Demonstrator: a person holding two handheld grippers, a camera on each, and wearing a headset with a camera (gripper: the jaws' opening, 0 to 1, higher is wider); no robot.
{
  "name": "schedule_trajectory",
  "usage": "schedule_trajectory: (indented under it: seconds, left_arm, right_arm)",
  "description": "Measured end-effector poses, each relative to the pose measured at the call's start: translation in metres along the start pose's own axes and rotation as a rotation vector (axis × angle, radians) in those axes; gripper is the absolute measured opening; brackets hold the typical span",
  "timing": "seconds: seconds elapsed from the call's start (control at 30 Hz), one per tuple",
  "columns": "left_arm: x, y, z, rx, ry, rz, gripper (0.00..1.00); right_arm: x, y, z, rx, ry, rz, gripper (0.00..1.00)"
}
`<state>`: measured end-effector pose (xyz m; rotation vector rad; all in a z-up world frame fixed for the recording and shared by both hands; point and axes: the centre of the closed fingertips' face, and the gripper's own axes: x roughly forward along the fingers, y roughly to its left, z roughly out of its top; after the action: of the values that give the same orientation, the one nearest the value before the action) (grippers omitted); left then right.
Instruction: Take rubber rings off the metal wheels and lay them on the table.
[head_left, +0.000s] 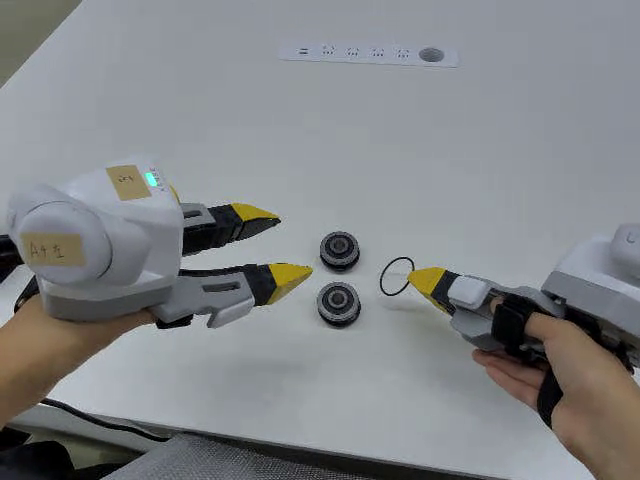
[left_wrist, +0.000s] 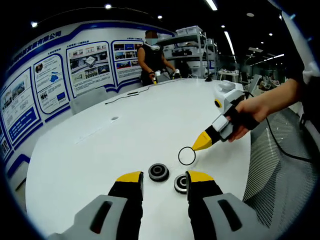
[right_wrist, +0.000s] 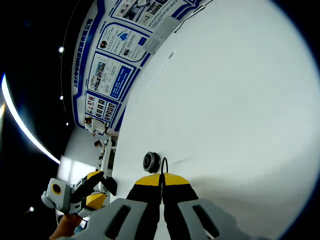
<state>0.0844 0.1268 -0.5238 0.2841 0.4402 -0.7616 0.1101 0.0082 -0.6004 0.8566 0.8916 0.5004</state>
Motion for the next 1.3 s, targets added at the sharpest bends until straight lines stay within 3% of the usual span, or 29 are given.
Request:
schedule_trajectory:
  seconds: [0.07, 0.1, 0.17, 0.3, 0.4, 0.43, 0.6, 0.8, 0.93, 1.1, 1.3]
  left_arm:
    - [-0.001, -0.001, -0.001, 0.001, 0.004, 0.001, 0.35]
    - [-0.002, -0.002, -0.001, -0.002, 0.004, 0.002, 0.35]
    - [-0.002, -0.003, -0.001, -0.005, 0.005, 0.007, 0.35]
    - [-0.003, -0.004, -0.001, -0.010, 0.004, 0.011, 0.35]
    - [-0.003, -0.005, -0.002, -0.009, 0.007, 0.013, 0.35]
    - [-0.003, -0.005, -0.002, -0.001, 0.011, 0.014, 0.34]
    - [-0.001, -0.006, -0.002, 0.003, 0.017, 0.009, 0.34]
    - [0.004, -0.009, -0.003, 0.004, 0.023, -0.004, 0.33]
    - [0.011, -0.012, -0.008, 0.016, 0.043, -0.024, 0.33]
    - [0.020, -0.019, -0.014, 0.040, 0.078, -0.063, 0.32]
    - [0.036, -0.024, -0.021, 0.019, 0.096, -0.103, 0.29]
  right_arm:
    - [0.000, -0.006, 0.000, -0.006, -0.001, -0.025, 0.02]
    - [-0.001, -0.014, 0.003, -0.049, -0.012, -0.069, 0.02]
    - [-0.003, -0.019, 0.003, -0.091, -0.011, -0.110, 0.02]
    - [-0.004, -0.022, 0.004, -0.128, -0.016, -0.138, 0.02]
    - [-0.005, -0.030, 0.005, -0.199, -0.013, -0.181, 0.02]
    - [-0.005, -0.029, 0.006, -0.235, -0.015, -0.181, 0.03]
    - [-0.006, -0.029, 0.007, -0.268, -0.021, -0.187, 0.08]
    - [-0.013, -0.013, 0.007, -0.251, -0.053, -0.133, 0.11]
    - [-0.016, 0.007, 0.009, -0.288, -0.085, -0.045, 0.17]
    - [-0.018, 0.026, 0.006, -0.322, -0.081, 0.027, 0.22]
    - [-0.017, 0.027, -0.004, -0.370, -0.042, 0.041, 0.25]
